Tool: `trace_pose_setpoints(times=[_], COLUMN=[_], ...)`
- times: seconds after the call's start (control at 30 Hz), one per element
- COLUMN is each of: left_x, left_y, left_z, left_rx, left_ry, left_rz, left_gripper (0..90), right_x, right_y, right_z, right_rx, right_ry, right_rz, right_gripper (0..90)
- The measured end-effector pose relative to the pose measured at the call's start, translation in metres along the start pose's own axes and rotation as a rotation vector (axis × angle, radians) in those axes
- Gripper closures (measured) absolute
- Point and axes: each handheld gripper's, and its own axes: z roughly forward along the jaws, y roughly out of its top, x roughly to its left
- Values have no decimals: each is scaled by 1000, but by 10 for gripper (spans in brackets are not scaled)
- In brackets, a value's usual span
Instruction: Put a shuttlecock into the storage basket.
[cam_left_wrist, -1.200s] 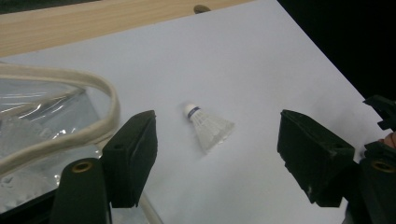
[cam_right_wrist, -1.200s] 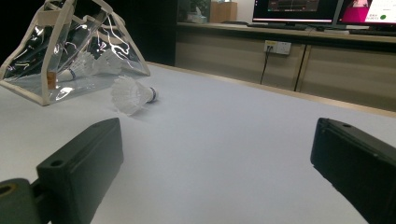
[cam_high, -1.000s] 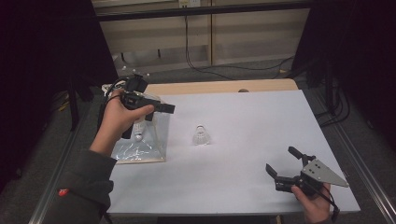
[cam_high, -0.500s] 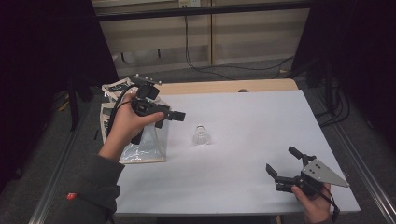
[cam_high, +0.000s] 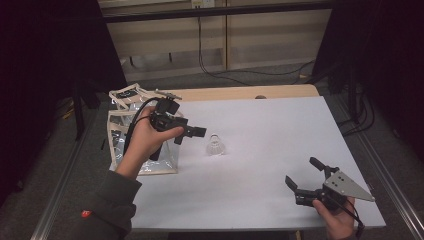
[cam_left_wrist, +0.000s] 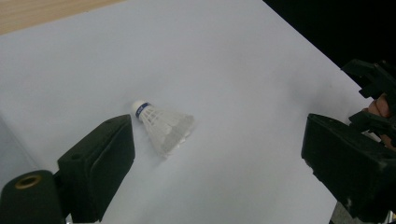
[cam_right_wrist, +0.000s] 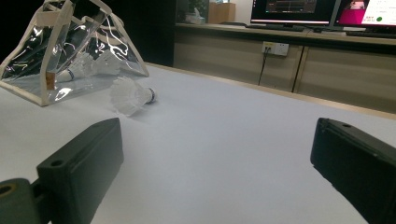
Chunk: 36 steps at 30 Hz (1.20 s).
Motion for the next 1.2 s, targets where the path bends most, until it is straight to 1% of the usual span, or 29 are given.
trace_pose_setpoints(times=[0.07,0.13,0.23,0.53,0.8,0.97,1.07,1.13,1.2], left_x=[-1,-1,-1,-1,-2,-1,-2,-2,-2], left_y=[-2,-3,-6,-13,-20,-23,-26,-27,-28], left_z=[2,4,7,16,24,28,31,33,36], left_rx=[12,11,7,23,26,26,35,32,40], left_ry=[9,11,6,1,-8,-11,-3,-8,-1], left_rz=[-1,0,-7,-4,-4,4,11,8,15], left_gripper=[87,82,79,79,78,81,85,87,89], right_x=[0,0,0,0,0,0,0,0,0], right_y=[0,0,0,0,0,-1,0,0,0], right_z=[0,0,0,0,1,0,0,0,0], right_rx=[1,1,-1,1,1,3,1,2,1], right_ry=[2,3,1,-1,2,1,1,2,3], right_rz=[2,1,2,3,2,4,2,4,3], right_gripper=[24,24,24,25,24,25,25,24,25])
